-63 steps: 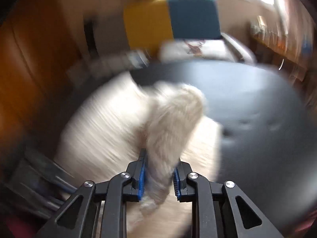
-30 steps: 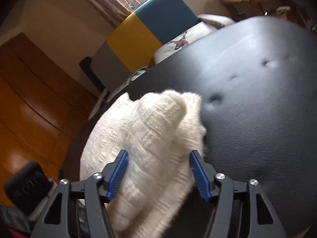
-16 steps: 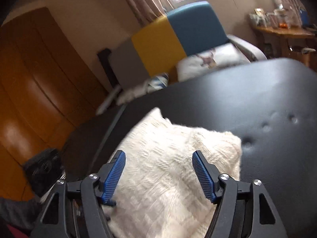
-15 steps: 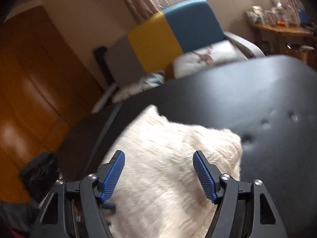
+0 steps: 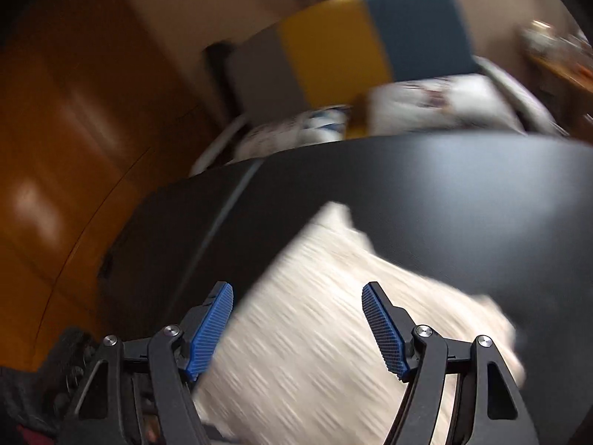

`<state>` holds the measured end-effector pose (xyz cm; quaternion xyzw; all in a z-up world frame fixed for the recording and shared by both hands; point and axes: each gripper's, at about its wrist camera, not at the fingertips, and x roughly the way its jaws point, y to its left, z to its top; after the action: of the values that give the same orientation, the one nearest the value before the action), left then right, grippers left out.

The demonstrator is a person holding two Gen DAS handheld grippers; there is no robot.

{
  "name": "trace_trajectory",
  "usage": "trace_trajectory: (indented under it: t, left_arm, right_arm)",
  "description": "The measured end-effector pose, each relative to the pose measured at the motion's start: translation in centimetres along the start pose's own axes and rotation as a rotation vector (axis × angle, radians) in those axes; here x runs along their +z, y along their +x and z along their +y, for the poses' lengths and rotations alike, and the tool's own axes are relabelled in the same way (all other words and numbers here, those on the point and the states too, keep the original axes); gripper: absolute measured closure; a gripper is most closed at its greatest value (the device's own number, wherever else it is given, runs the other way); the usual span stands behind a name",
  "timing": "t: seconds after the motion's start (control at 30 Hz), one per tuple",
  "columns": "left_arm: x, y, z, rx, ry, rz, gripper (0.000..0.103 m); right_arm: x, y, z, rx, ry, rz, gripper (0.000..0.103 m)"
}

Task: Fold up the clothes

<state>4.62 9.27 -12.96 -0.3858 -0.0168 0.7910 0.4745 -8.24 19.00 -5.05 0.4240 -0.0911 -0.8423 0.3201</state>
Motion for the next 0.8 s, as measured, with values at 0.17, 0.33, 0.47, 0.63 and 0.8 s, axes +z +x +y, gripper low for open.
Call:
trace_trajectory:
  t: [0.17, 0.33, 0.47, 0.63, 0.8]
  left_arm:
    - [-1.4, 1.4, 0.8, 0.001, -0.033, 0.022, 0.079]
    - [-2.2, 0.6, 1.0, -0.014, -0.045, 0.006, 0.079]
    - [-1.9, 0.4, 1.1, -0.009, -0.074, -0.009, 0.079]
    - [-0.7, -2.1, 2.2, -0.008, -0.168, -0.093, 0.078]
    - [0.7, -6.0, 3.9, 0.014, -0.234, -0.197, 0.075]
  right_arm:
    - [2.0, 11.5, -0.2, -0.003, -0.039, 0.310, 0.030]
    - [1.7, 15.1, -1.2, -0.083, -0.078, 0.359, 0.033]
    - [1.5, 14.8, -0.9, -0.091, -0.098, 0.347, 0.033]
    - [1.4, 13.2, -1.3, -0.059, -0.058, 0.277, 0.030]
    - [0.9, 7.1, -1.5, -0.014, 0.007, 0.115, 0.021]
